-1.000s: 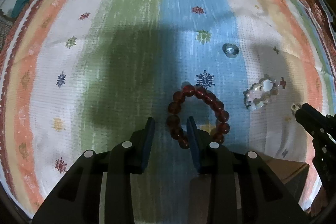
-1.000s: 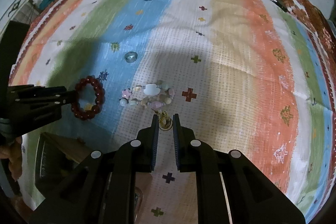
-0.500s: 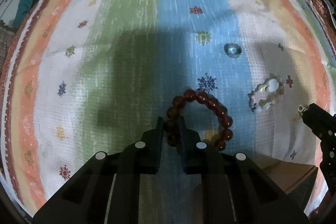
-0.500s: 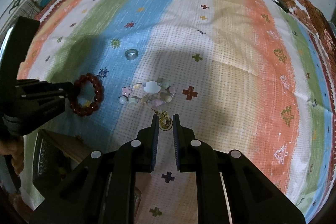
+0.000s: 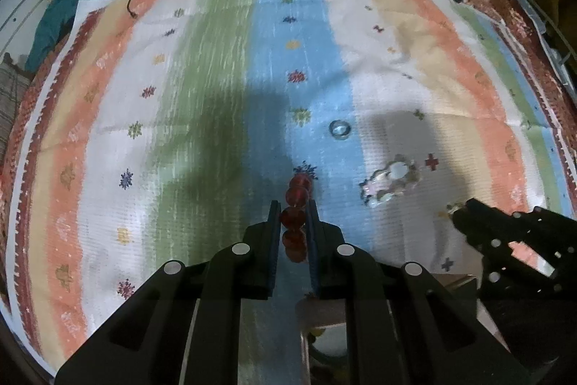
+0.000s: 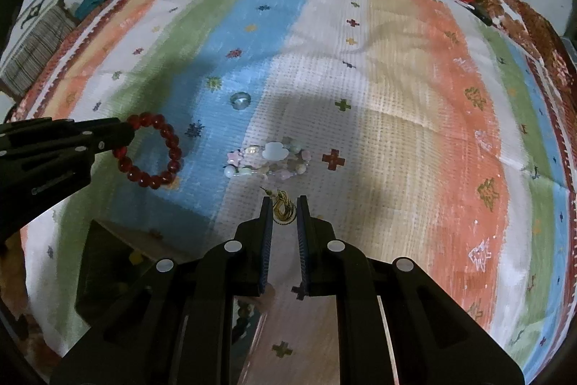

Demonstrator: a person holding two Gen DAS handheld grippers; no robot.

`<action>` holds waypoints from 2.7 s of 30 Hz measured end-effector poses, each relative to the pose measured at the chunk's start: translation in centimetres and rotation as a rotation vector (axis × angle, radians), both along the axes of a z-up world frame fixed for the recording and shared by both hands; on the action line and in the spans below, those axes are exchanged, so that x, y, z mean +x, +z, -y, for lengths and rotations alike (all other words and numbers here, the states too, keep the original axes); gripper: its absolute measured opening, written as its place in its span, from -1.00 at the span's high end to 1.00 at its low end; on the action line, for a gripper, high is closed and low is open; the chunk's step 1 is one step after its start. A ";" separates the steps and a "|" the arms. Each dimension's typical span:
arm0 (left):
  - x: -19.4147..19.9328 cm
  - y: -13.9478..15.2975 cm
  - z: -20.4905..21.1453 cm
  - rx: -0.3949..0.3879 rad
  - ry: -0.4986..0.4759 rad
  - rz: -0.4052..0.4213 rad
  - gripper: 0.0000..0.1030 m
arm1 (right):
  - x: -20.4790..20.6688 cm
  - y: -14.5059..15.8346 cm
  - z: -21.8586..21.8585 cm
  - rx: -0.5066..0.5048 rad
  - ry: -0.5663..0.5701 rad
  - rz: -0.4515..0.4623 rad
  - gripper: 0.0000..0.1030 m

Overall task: Organize jewelry
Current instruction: 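Carry the red bracelet with the left tool while the right carries the gold ring to the tin, then open both tools over the tin to drop the red bracelet and gold ring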

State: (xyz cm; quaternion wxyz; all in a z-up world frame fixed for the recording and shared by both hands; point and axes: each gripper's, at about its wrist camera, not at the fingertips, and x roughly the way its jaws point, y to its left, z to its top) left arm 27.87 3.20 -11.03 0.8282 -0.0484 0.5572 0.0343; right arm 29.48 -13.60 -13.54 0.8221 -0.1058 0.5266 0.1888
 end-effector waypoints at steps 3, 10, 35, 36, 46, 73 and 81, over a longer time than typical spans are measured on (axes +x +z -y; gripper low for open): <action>-0.3 1.1 -0.1 -0.012 -0.004 0.022 0.75 | -0.6 0.6 -0.2 0.009 -0.001 0.007 0.72; -1.1 3.0 0.1 -0.028 -0.016 0.065 0.75 | -1.5 2.0 -0.7 0.031 0.003 0.034 0.72; -6.7 7.7 2.1 -0.033 -0.073 0.169 0.75 | -5.9 5.4 0.8 0.057 0.006 0.106 0.72; -6.9 7.8 2.2 -0.033 -0.077 0.171 0.75 | -6.1 5.5 0.9 0.059 0.006 0.107 0.72; -9.9 9.2 3.2 -0.035 -0.088 0.214 0.75 | -8.3 6.2 1.1 0.079 0.021 0.109 0.72; -12.1 8.8 3.8 -0.035 -0.061 0.190 0.71 | -10.8 6.0 1.2 0.080 0.015 0.086 0.28; -11.9 8.4 2.4 -0.026 -0.017 0.182 0.44 | -10.2 5.6 1.6 0.071 -0.005 0.072 0.21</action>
